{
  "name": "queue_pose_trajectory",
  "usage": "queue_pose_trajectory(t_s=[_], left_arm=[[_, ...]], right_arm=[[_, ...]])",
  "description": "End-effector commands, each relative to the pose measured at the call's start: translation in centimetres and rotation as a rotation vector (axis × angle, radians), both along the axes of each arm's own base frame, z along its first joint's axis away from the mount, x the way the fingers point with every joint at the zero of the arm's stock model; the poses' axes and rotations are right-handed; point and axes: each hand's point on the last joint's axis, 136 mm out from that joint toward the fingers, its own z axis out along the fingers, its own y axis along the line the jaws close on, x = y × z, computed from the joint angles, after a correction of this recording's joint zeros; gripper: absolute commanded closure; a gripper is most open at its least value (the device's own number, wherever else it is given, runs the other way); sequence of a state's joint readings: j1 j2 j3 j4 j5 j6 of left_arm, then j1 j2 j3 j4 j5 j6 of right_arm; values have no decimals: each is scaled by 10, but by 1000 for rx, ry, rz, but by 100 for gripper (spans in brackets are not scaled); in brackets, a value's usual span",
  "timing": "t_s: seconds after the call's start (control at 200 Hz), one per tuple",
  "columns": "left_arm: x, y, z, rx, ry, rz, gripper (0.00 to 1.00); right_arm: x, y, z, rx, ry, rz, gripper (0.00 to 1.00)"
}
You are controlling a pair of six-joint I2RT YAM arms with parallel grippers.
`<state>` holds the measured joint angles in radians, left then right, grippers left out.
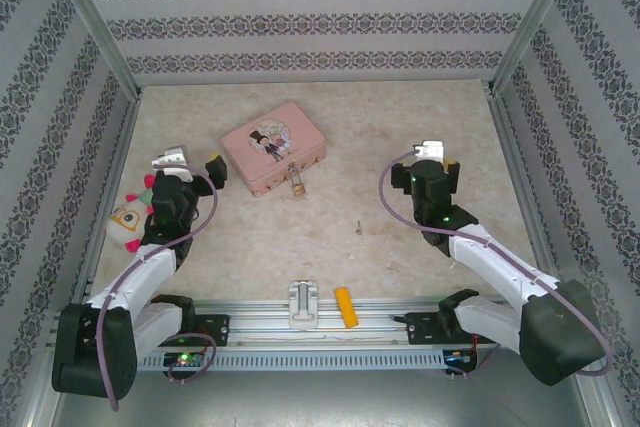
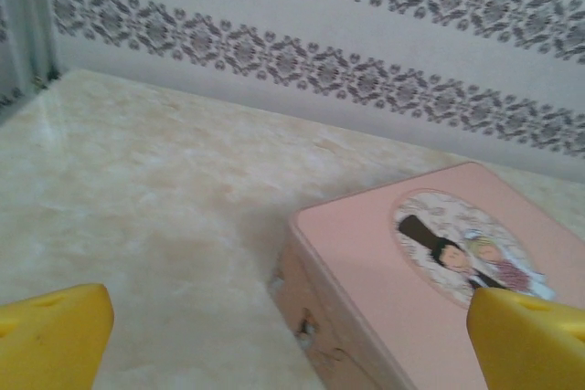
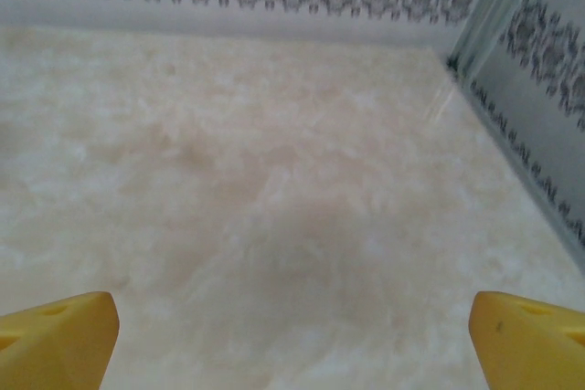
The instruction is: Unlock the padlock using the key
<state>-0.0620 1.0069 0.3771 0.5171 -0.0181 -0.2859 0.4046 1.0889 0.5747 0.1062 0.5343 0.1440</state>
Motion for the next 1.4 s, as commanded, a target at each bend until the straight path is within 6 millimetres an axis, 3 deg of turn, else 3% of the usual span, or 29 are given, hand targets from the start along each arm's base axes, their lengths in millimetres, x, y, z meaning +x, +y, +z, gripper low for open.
queue_pose_trajectory(t_s=[0.0,0.105,0.18,0.41,0.645,1.124,1.394], left_arm=[[-7,-37,-4,-80,59,-95,1],[-15,-73,3,20,38,-149,1],[-17,-87,5,16,25,-180,1],[-14,-100,-3,-74,35,-219,1],[-15,-91,-15,-98,57,-167,1],[-7,-89,-35,-69,118,-134,1],[-7,-89,-44,-78,138,-131,1]], right_arm=[[-24,-5,-17,15,138,-101,2],[-38,10,-33,22,229,-101,2],[-48,23,-43,1,282,-92,2],[-71,75,-69,-44,452,-9,2],[-87,117,-88,32,601,60,6],[-105,138,-111,32,773,83,30],[-103,149,-130,-10,828,81,43]])
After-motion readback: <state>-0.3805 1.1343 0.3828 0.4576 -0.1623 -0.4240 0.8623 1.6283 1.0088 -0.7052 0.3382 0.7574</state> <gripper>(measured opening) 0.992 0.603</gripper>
